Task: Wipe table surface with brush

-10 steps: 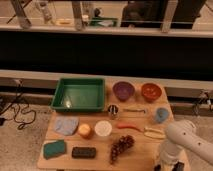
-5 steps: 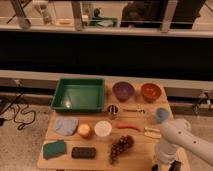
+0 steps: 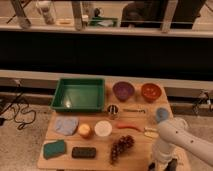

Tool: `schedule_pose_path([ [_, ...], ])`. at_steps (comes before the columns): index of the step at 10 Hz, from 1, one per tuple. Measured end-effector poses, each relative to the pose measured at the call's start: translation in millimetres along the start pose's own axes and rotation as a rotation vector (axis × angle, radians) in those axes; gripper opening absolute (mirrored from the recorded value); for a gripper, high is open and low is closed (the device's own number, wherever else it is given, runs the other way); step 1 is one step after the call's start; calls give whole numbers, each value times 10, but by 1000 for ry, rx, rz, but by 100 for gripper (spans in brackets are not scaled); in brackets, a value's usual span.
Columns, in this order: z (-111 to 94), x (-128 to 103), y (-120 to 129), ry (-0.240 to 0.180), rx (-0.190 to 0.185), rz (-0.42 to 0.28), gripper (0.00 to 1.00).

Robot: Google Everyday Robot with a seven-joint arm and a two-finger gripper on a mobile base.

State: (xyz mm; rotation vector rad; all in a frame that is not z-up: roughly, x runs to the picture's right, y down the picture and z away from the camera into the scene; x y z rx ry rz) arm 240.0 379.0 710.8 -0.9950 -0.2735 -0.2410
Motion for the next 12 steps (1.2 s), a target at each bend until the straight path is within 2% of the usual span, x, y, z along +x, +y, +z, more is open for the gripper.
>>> schedule_pose_path([
  [2,-100,-364,-111,11,14,-61,8],
  [4,-257,-551,-178,19,41,-87,8],
  [5,-352,-571,-208,23,54,-95,8],
  [7,-469,-463,-262,27,65,-96,8],
  [9,-482,-145,-289,25,64,-57,8],
  [12,-267,150,-348,24,42,-8,8],
])
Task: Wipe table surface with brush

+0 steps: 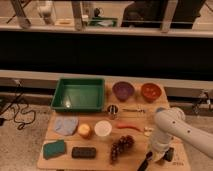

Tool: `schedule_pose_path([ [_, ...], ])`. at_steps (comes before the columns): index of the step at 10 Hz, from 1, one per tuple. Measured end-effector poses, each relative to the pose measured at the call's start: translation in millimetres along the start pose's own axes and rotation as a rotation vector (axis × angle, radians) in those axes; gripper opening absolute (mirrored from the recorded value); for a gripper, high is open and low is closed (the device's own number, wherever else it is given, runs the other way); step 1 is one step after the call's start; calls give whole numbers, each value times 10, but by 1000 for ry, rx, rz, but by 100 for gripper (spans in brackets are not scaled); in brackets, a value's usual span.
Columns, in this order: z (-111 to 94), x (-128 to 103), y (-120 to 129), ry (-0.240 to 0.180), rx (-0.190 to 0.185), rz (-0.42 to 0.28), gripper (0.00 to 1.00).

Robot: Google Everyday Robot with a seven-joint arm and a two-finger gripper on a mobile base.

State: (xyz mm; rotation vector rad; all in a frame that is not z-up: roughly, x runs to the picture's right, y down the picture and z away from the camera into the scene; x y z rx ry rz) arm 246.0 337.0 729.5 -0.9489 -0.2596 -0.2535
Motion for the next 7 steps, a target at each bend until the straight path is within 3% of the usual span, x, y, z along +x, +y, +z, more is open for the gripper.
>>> schedule_pose_path([
  [3,62,40,-31,15,-3,14,8],
  [7,-18,38,-31,35,12,14,8],
])
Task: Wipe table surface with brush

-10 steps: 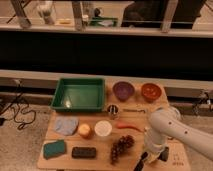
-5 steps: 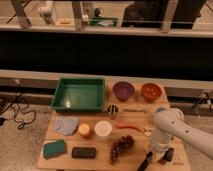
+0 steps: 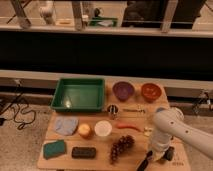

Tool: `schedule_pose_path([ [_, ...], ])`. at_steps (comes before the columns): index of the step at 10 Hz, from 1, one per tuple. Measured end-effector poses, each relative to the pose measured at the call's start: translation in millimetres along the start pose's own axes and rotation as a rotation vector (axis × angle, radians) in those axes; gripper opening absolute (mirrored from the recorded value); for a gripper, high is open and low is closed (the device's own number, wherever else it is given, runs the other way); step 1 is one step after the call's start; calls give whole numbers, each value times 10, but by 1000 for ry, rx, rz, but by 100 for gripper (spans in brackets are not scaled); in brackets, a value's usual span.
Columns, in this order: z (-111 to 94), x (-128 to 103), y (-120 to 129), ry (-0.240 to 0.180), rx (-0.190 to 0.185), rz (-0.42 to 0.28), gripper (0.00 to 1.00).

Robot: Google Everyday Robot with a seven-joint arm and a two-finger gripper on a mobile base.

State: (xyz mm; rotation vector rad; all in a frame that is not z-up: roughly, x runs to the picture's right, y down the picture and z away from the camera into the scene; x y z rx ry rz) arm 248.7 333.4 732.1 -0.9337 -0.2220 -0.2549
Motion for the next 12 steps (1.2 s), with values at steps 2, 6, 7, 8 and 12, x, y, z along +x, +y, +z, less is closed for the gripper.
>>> schedule_pose_path([
  [2,-9,42,-37,7,2,7,8],
  [6,-17,214,-46,22,1,36,8],
  [7,2,202,-56,24,-3,31,8],
  [8,20,161,-52,24,-6,26,8],
  [12,130,-181,24,19,-18,-31,8],
])
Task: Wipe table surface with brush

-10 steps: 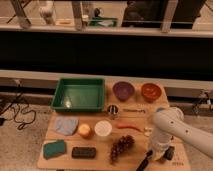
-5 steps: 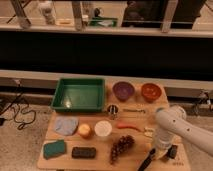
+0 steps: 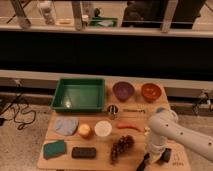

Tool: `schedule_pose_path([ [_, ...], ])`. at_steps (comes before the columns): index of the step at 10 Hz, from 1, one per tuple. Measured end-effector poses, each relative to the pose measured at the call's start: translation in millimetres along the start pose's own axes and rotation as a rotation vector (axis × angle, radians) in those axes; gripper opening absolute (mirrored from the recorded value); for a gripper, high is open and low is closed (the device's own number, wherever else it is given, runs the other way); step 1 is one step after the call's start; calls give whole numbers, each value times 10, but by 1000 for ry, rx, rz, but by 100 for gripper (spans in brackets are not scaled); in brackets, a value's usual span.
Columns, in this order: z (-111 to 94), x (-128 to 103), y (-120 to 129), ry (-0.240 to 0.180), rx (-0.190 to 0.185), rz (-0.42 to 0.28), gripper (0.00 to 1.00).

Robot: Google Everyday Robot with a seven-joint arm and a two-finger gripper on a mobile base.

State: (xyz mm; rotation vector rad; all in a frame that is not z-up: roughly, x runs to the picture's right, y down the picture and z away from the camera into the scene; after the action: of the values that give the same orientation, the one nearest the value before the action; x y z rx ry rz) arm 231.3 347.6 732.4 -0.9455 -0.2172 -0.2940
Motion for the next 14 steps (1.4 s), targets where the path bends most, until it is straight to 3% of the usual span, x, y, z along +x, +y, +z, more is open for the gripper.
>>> schedule_pose_path([
  [2,-85,-136,135,-15,13,-34,8],
  [5,-159,-144,302,-29,23,-39,8],
  [9,-86,215,428,-32,9,29,8],
  [11,68,452,286,-27,-11,75,8],
  [12,141,500,187,-28,-30,95,8],
  [14,148,525,157,-21,-28,101,8],
])
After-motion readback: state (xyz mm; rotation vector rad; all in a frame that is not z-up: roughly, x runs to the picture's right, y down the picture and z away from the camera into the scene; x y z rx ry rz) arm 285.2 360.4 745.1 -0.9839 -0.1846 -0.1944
